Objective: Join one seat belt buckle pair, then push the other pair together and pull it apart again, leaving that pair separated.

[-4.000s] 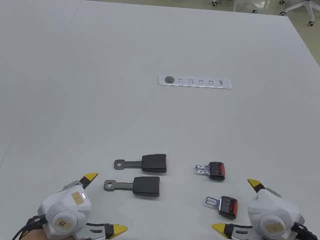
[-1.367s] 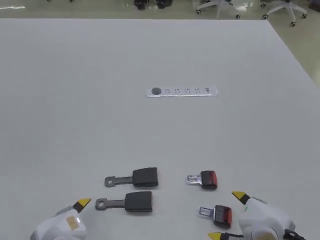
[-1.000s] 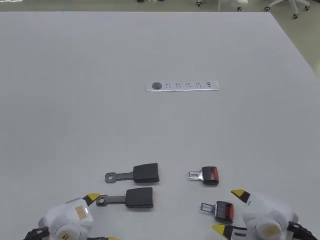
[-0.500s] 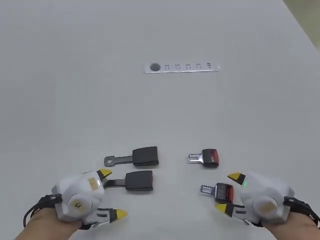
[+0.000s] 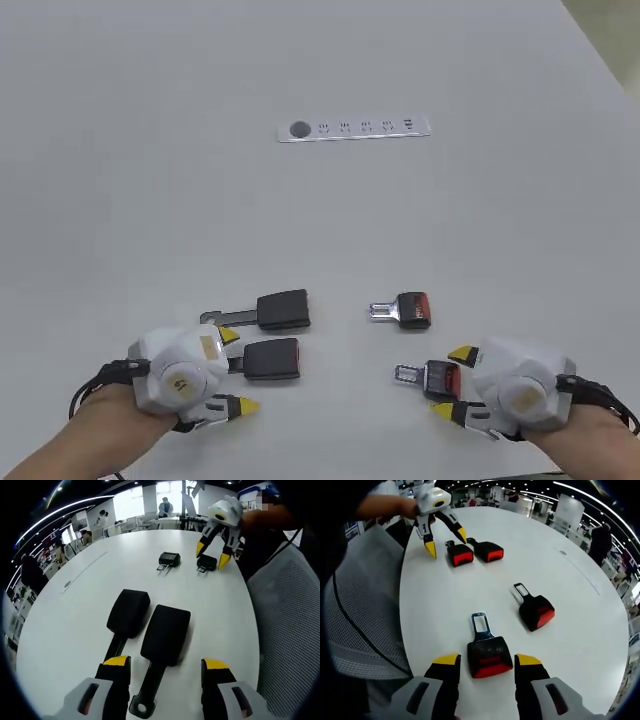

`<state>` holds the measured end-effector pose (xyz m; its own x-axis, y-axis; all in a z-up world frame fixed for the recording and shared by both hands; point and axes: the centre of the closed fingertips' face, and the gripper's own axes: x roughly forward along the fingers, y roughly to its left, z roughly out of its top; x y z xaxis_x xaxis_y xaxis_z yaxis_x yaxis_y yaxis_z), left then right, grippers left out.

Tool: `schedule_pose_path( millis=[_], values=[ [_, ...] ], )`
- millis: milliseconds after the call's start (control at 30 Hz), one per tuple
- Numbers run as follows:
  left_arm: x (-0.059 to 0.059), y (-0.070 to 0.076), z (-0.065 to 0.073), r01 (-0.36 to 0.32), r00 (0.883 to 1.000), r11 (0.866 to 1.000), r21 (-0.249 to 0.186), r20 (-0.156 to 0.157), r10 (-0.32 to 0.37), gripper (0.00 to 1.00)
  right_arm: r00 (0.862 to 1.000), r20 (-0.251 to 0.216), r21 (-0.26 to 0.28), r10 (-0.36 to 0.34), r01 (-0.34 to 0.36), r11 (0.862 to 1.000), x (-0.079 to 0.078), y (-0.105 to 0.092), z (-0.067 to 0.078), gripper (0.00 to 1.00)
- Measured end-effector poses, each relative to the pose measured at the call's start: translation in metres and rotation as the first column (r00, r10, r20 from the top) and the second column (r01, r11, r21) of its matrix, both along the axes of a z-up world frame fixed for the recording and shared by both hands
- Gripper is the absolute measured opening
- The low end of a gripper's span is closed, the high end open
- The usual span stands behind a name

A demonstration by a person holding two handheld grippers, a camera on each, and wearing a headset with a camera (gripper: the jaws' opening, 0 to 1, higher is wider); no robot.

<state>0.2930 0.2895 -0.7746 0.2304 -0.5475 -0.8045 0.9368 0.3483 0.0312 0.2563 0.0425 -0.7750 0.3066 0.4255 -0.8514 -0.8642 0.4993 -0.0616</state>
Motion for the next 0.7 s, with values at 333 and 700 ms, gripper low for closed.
schedule_pose_path(
  millis=[333,700],
  values=[
    [0.006,-0.006,-0.002,0.029,0.999,1.000,0.004,-0.023,-0.029,0.53,1.000,-0.027,-0.009,0.012,-0.012,1.000,0.004,-0.002,-0.005,0.40],
    [0.009,-0.015,-0.002,0.076,0.996,0.997,-0.004,-0.043,-0.077,0.51,0.996,-0.075,0.000,0.045,-0.046,0.999,0.002,0.001,-0.006,0.38]
  ],
)
